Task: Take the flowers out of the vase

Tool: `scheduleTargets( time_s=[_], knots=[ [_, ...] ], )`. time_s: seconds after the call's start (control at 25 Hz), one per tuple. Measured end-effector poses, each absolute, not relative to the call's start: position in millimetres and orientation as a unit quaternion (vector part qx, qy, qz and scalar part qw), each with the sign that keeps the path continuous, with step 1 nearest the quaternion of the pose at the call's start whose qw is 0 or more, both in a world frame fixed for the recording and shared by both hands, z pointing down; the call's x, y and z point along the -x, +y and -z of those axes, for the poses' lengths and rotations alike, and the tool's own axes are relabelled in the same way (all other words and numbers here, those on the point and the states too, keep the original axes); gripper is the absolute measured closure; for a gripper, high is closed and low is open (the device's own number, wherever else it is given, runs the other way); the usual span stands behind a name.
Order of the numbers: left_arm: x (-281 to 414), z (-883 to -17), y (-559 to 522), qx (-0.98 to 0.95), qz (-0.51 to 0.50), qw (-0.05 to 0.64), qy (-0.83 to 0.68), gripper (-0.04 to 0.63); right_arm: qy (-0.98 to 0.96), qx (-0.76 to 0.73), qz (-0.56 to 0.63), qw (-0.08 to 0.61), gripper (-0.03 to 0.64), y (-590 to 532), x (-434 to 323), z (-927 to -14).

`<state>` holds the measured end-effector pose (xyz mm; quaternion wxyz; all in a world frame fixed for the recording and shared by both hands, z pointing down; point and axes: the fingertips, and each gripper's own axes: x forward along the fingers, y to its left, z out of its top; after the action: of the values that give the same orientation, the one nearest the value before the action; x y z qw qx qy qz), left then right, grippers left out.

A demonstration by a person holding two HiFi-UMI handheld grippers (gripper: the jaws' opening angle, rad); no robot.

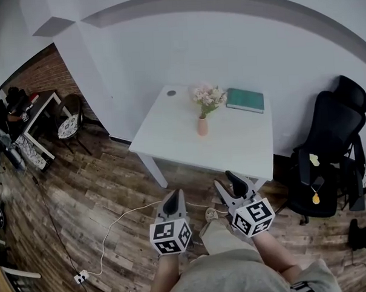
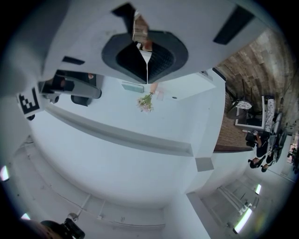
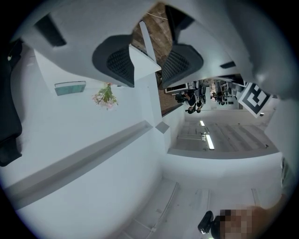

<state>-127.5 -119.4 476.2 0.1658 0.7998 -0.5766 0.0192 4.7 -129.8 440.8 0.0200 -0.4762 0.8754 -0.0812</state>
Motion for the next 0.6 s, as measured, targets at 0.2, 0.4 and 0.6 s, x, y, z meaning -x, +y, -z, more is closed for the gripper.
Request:
scheduleTargets(
  time_s=[0.2,0.4,0.6],
  knots=[
    [127.3,-479.9,-158.1,-0.8,-0.024,0.165,-0.577,0.588,0.872,0.483,0.079,0.02,0.434,-173.5,-9.8,-444.2],
    [126.5,-481.4,-201.8,-0.798,-0.024,0.166,-0.579,0.588,0.87,0.488,0.074,0.016,0.434,-222.1,-15.3,-443.2],
    [122.8,-483.0,-246.9,-0.797,-0.025,0.167,-0.58,0.588,0.871,0.485,0.074,0.007,0.434,-267.8,-16.5,-446.4]
  ],
)
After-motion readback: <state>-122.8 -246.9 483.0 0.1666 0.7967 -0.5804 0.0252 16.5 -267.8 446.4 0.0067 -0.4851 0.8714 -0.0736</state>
